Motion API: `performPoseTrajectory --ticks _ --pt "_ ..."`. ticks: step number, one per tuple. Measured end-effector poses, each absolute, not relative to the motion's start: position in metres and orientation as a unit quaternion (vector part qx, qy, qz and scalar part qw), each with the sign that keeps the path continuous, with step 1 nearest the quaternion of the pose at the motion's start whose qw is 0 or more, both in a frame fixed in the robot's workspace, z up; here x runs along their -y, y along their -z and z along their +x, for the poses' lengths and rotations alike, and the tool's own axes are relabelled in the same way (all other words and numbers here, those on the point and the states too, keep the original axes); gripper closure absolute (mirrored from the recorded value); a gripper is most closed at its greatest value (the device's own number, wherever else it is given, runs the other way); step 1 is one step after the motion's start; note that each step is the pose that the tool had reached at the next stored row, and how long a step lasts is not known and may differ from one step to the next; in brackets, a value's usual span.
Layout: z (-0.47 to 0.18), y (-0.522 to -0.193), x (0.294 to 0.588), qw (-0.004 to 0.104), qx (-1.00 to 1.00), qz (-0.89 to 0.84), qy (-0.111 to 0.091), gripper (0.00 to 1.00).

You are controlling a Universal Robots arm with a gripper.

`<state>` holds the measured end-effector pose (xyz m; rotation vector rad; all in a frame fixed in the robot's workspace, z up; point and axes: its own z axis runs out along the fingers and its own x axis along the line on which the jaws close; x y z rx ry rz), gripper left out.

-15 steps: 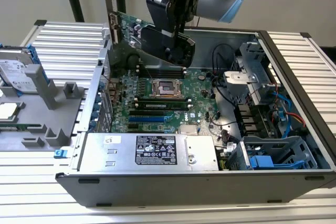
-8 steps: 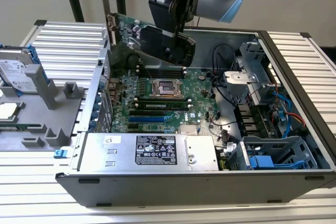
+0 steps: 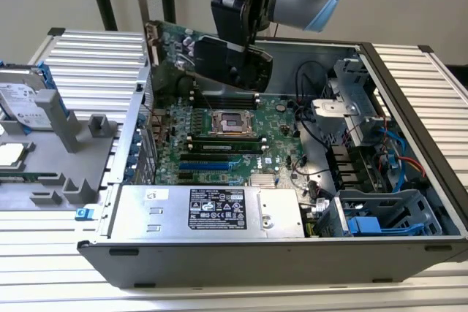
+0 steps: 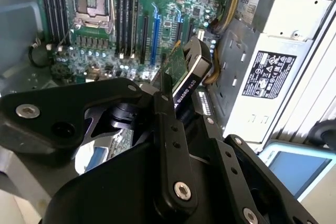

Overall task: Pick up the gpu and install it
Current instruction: 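Insert the gpu into the slot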

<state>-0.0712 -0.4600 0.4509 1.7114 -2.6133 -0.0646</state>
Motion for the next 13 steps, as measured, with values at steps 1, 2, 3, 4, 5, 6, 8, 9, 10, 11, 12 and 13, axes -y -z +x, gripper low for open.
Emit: performPoseTrajectory --ticks 1,2,3,4,5,6,8,9,10,11,12,13 --pt "-0.0712 -0.4509 0.4600 0.009 0.834 0.551 0.021 1.00" --pt "-0.0712 -0.4510 0.4600 0.009 0.832 0.554 0.021 1.00" --pt "-0.0712 -0.4510 0.4600 0.009 0.830 0.558 0.021 1.00" --pt "-0.0712 -0.4511 0.4600 0.009 0.828 0.561 0.021 1.00" --pt "-0.0712 -0.4511 0.4600 0.009 0.825 0.564 0.020 1.00" --pt "-0.0712 -0.4511 0.4600 0.009 0.823 0.568 0.020 1.00" --pt "-0.0712 -0.4511 0.4600 0.009 0.818 0.574 0.020 1.00" --pt "-0.0712 -0.4512 0.4600 0.009 0.816 0.577 0.020 1.00" --pt "-0.0712 -0.4512 0.4600 0.009 0.814 0.580 0.020 1.00" --pt "-0.0712 -0.4513 0.4600 0.009 0.812 0.584 0.020 1.00" --pt "-0.0712 -0.4513 0.4600 0.010 0.809 0.587 0.020 1.00" --pt "-0.0712 -0.4513 0.4600 0.010 0.807 0.590 0.020 1.00"
